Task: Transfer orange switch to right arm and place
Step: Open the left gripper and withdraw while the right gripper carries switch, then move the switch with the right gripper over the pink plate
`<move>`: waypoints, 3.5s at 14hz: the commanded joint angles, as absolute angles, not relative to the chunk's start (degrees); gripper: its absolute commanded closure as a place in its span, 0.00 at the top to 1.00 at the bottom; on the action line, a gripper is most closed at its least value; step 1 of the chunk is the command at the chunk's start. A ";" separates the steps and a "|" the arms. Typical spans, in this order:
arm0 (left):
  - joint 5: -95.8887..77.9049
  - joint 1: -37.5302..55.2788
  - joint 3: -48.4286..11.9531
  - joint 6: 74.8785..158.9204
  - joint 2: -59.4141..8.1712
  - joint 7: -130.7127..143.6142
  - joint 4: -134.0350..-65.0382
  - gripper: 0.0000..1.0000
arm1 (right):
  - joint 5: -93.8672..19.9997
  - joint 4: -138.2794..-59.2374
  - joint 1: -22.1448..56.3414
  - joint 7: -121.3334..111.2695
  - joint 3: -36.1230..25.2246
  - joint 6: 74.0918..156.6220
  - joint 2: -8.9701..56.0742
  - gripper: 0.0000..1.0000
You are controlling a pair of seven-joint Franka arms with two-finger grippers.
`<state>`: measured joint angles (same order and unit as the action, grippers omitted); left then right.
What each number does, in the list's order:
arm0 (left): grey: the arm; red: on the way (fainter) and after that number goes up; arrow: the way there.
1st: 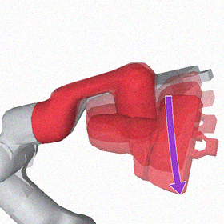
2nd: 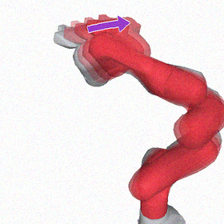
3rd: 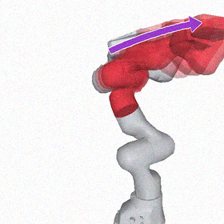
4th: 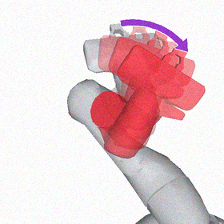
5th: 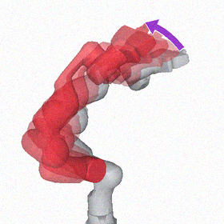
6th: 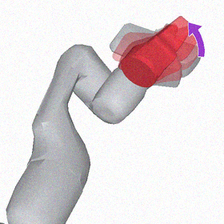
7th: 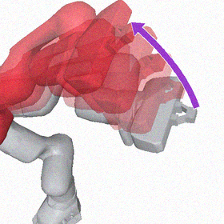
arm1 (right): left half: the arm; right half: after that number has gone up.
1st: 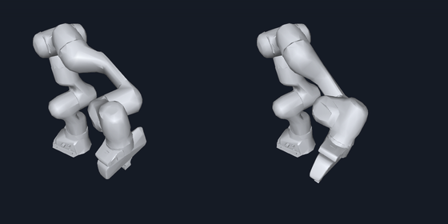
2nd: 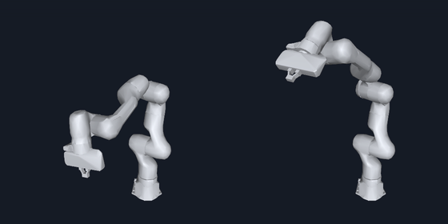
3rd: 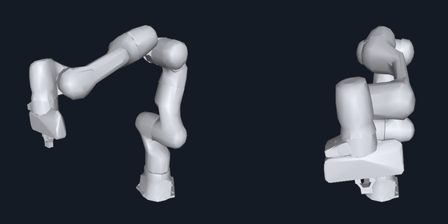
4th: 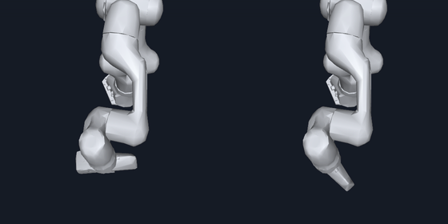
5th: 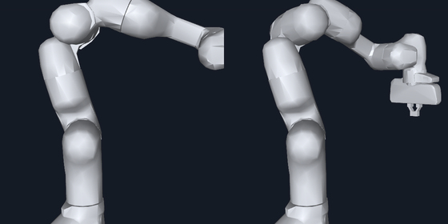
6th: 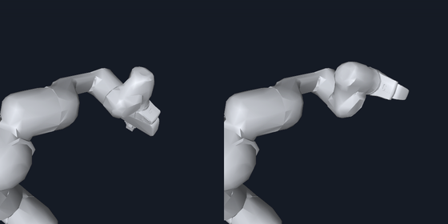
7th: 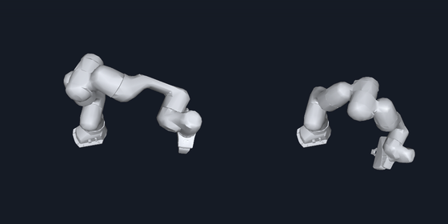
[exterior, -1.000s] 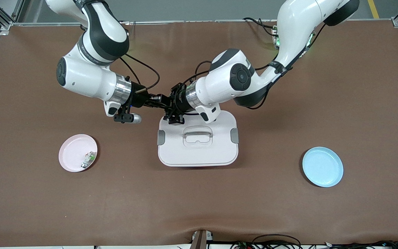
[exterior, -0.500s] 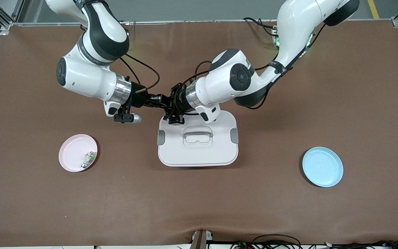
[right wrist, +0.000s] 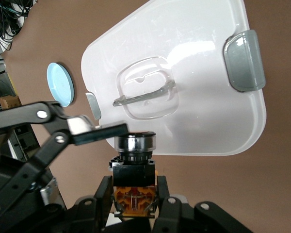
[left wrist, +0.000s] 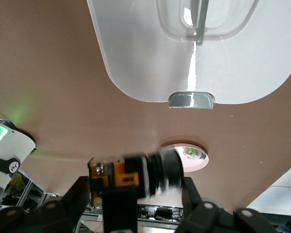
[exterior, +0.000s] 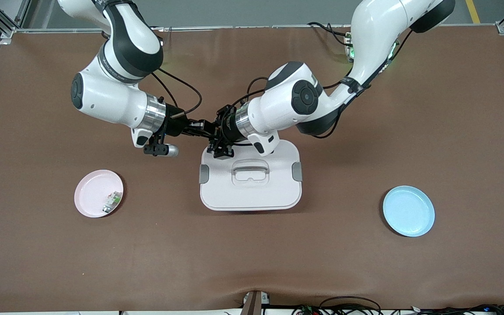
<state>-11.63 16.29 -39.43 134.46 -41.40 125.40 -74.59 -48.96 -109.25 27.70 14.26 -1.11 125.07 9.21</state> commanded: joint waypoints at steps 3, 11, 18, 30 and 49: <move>-11.25 16.00 -39.11 134.12 -40.78 125.07 -73.74 1.00 | -48.87 -108.37 26.55 14.50 -1.32 122.27 9.05 0.00; -1.86 13.29 -37.88 129.91 -37.54 122.89 -73.83 1.00 | -37.04 -105.13 18.11 3.18 -1.49 109.09 8.53 0.00; 2.98 6.77 -37.88 117.70 -31.92 92.71 -75.23 1.00 | -16.21 -103.01 13.19 -15.09 -1.49 104.94 8.52 0.00; 21.80 -4.91 -37.88 102.23 -28.74 47.22 -74.88 1.00 | 0.70 -102.74 1.95 -56.66 -1.49 115.30 12.47 0.00; 3.25 -0.62 -10.90 86.57 -2.03 18.90 -85.94 1.00 | -4.65 -102.66 -6.50 -87.70 -1.23 129.64 28.47 0.00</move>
<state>4.84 -1.07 -12.91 84.54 -5.55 19.93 -80.94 -2.27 -103.29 -5.04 -84.14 -2.22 129.64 27.90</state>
